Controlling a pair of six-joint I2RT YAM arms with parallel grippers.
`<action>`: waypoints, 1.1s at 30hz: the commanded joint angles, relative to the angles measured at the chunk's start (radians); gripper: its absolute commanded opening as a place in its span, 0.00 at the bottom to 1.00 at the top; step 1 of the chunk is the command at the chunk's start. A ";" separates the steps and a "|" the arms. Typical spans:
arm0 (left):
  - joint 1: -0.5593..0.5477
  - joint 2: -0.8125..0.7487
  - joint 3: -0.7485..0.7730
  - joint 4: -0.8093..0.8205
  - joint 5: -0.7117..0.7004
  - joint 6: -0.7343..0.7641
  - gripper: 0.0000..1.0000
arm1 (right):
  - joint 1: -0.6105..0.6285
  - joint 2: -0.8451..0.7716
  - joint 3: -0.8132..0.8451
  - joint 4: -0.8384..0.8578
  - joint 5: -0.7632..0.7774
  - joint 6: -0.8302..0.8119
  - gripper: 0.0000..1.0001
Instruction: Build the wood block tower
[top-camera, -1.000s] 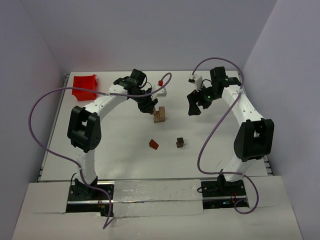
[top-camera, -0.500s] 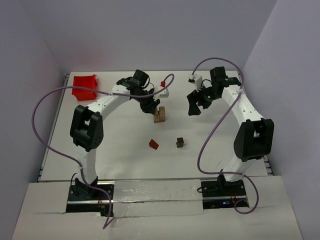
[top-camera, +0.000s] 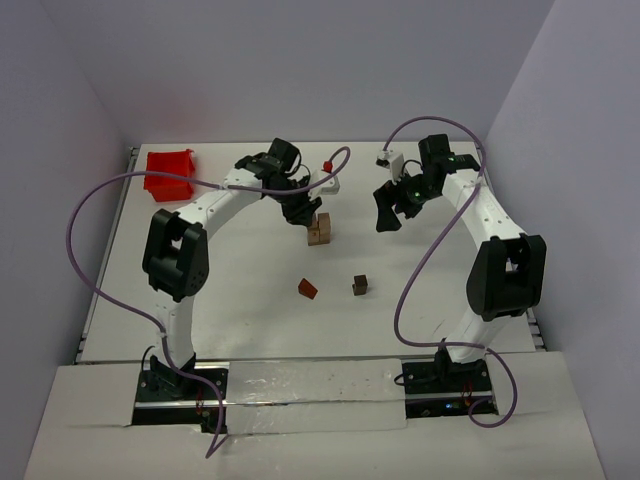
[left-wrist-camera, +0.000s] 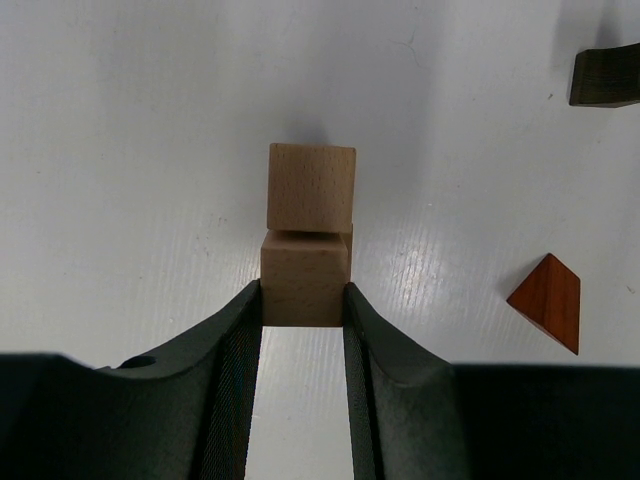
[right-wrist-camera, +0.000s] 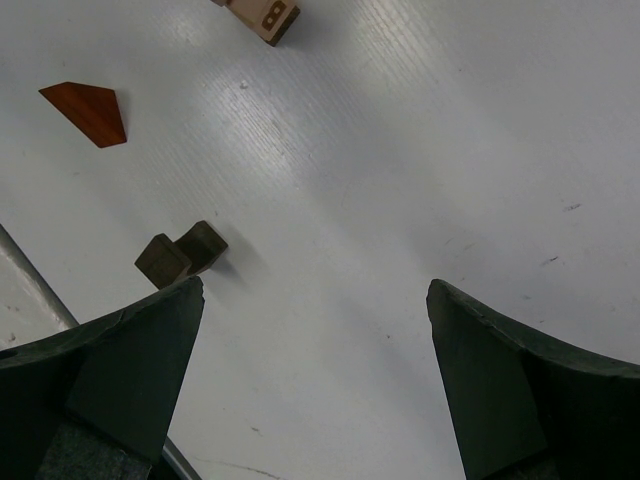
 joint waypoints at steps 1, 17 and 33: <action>-0.011 0.013 0.051 0.019 0.013 -0.004 0.22 | 0.008 0.007 0.043 0.011 -0.007 -0.003 1.00; -0.014 0.009 0.024 0.022 0.011 -0.007 0.40 | 0.008 0.007 0.045 0.005 -0.007 -0.006 1.00; -0.009 -0.071 0.147 -0.056 0.036 -0.020 0.72 | 0.008 -0.005 0.045 -0.022 -0.006 -0.054 1.00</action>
